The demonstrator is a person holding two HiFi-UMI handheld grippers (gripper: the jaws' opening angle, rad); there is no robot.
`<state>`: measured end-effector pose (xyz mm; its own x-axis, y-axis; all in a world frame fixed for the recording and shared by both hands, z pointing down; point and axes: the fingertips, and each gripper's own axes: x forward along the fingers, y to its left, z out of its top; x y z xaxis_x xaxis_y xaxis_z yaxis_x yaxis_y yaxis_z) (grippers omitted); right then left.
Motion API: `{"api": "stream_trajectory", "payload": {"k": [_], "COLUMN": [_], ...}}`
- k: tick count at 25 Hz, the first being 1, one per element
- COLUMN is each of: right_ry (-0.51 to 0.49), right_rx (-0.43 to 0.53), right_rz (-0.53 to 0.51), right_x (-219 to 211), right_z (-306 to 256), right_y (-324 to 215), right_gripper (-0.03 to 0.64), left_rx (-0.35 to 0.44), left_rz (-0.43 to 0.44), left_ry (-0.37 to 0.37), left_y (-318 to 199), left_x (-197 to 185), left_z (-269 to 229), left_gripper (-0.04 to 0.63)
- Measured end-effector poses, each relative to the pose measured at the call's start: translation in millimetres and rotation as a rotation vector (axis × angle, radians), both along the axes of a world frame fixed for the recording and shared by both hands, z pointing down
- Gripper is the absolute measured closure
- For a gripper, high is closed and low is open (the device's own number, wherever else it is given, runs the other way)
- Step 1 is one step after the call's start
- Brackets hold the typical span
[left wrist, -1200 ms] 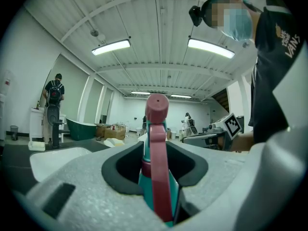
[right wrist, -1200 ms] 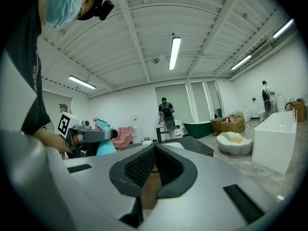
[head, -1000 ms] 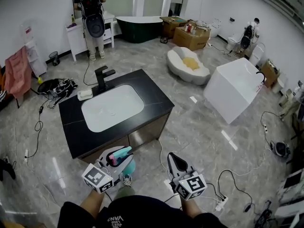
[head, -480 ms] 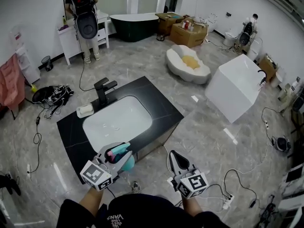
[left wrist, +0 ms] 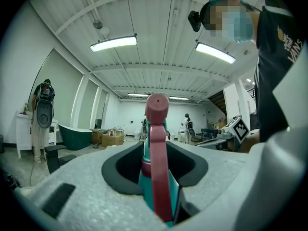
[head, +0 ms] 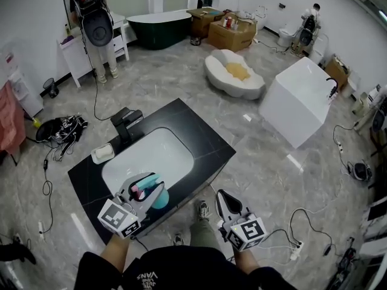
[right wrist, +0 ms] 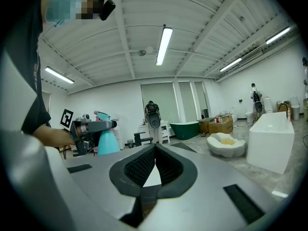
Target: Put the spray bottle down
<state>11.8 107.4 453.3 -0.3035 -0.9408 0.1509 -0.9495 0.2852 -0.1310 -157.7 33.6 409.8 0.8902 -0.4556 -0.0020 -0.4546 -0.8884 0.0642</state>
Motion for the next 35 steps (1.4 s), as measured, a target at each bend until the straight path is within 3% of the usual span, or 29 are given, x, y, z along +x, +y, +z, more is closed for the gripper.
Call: {"api": "stream_trajectory", "payload": {"k": [11,17,23,26,35], "right_ry": [-0.023,-0.028,-0.025,-0.022,-0.011], "right_rx": [-0.007,-0.038,-0.063,-0.072,-0.116], "right_rz": [-0.093,-0.165,-0.197,-0.201,-0.198], "right_x": [43.5,56.0,75.7,87.2,114.8], "right_z": [-0.5,8.9,21.2,26.4,40.7], "right_y": [-93.1,-139.6,-173.8,-186.2,-222.5], "right_gripper": [0.614,0.614,0.614,0.613,0.614], "left_rx": [0.077,0.082,0.119,0.146,0.082], "left_rz": [-0.108,-0.124,-0.127,-0.162,-0.224], "left_ry": [-0.003,-0.01,-0.074,-0.061,-0.023], "left_y": [-98.5,-152.6,-207.3,-236.7,-316.1], "left_x": [39.2,72.7,108.5,119.2,137.5], "left_z": [-22.1,-11.6,12.5,21.0,54.2], "left_gripper": [0.453,0.453,0.453,0.453,0.453]}}
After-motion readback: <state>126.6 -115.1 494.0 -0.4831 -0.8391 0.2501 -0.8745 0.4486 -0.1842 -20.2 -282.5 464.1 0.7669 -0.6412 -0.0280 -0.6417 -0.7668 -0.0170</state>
